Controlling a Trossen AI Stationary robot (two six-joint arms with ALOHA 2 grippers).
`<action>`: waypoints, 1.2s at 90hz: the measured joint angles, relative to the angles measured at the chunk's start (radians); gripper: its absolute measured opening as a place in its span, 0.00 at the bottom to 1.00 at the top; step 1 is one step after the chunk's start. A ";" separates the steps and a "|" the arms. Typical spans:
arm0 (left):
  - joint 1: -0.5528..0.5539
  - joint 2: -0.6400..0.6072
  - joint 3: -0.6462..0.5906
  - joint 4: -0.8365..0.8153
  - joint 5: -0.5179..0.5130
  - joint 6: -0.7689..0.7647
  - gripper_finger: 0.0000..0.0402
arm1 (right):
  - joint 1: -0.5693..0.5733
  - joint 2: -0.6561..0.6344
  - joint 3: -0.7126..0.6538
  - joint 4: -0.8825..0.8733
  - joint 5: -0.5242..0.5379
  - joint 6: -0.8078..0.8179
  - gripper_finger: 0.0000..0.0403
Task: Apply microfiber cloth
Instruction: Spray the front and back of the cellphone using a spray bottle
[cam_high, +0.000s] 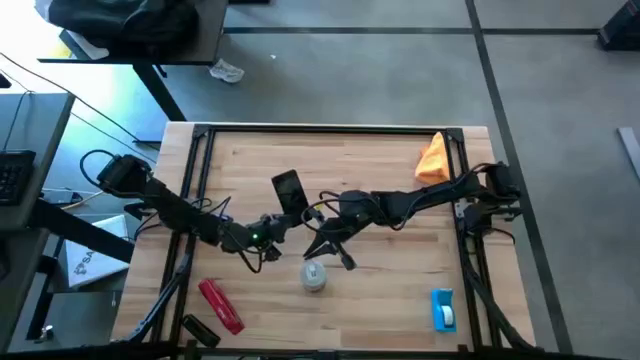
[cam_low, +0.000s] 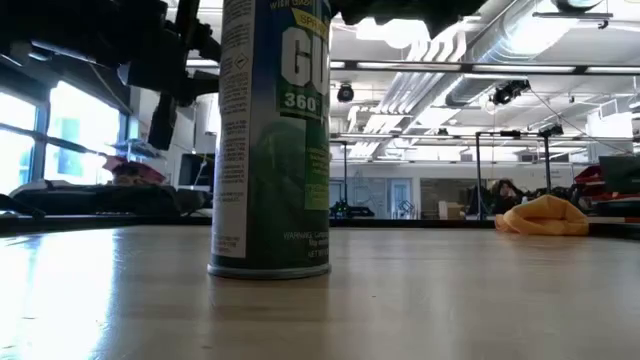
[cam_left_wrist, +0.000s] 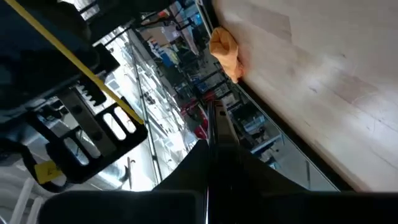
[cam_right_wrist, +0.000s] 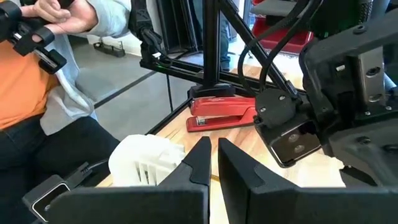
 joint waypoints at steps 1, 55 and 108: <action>0.000 0.000 0.000 0.000 0.003 -0.002 0.04 | 0.000 0.000 0.000 0.000 0.000 0.003 0.00; 0.000 0.000 0.000 -0.005 0.040 -0.023 0.04 | 0.009 -0.054 -0.003 0.004 0.057 -0.022 0.00; 0.000 0.000 0.000 -0.004 0.060 -0.023 0.04 | 0.027 -0.023 0.000 -0.038 0.062 -0.010 0.00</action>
